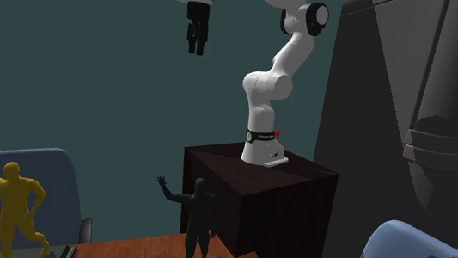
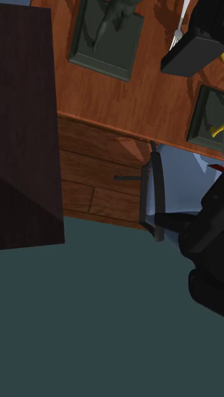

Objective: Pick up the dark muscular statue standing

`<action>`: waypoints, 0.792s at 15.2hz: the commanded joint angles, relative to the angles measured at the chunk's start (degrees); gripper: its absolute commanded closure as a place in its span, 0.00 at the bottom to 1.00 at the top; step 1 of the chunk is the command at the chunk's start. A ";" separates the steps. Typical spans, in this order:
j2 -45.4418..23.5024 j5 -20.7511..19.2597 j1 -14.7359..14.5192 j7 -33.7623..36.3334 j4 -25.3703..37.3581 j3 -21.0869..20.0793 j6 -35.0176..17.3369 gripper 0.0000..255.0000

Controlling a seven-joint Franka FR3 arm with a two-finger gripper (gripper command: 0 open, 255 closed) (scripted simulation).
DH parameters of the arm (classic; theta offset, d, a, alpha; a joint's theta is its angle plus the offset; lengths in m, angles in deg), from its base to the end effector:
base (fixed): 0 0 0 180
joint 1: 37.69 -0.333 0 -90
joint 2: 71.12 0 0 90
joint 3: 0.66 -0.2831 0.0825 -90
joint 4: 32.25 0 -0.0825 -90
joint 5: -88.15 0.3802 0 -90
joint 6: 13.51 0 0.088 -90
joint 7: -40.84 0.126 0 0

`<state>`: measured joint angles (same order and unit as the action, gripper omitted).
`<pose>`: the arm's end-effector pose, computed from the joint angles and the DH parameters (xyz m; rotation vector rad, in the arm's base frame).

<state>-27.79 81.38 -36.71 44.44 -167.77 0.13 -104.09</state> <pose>0.3327 -0.0257 0.5357 3.0293 -0.1318 -0.0397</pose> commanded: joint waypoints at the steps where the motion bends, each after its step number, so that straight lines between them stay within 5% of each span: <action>1: 0.00 0.00 0.00 0.00 0.00 0.00 0.00 0.00; 12: -5.18 8.35 -4.17 12.12 -11.44 -8.09 -16.95 0.00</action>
<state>-32.65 88.91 -40.42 55.43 -177.95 -7.19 -119.22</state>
